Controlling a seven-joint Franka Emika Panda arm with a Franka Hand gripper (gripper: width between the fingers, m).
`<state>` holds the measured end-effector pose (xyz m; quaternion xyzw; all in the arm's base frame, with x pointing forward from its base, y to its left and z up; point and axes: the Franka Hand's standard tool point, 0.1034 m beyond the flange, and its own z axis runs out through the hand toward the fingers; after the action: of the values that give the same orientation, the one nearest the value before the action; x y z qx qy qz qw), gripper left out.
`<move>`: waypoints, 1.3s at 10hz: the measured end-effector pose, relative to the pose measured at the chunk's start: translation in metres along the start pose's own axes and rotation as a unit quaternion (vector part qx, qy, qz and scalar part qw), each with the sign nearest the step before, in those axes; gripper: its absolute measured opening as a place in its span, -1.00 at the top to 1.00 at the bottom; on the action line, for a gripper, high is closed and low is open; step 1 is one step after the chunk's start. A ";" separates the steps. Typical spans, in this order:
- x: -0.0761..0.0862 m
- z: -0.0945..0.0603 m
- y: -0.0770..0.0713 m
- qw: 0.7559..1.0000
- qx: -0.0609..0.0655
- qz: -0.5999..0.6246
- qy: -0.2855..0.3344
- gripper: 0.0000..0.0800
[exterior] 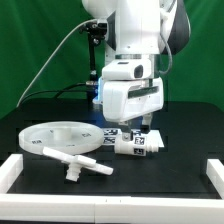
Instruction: Assemble round table
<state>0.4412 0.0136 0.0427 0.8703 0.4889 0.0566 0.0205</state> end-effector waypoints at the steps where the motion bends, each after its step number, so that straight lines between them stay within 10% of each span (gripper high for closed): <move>1: 0.000 0.001 -0.001 1.000 0.000 -0.001 0.000 -0.62; 2: -0.002 0.010 -0.008 1.000 -0.015 -0.013 0.014 -0.62; 6: -0.009 0.029 -0.019 1.000 0.000 -0.010 0.008 -0.62; 10: -0.007 0.029 -0.021 1.000 0.000 -0.010 0.008 0.00; 13: 0.028 0.018 -0.040 0.999 -0.003 -0.048 0.019 0.00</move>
Offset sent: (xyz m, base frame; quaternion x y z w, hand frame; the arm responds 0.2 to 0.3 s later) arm -0.0075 0.0052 -0.0214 0.0012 0.0180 0.0020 0.9998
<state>0.4238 0.0591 0.0234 0.8445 0.5303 0.0736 0.0163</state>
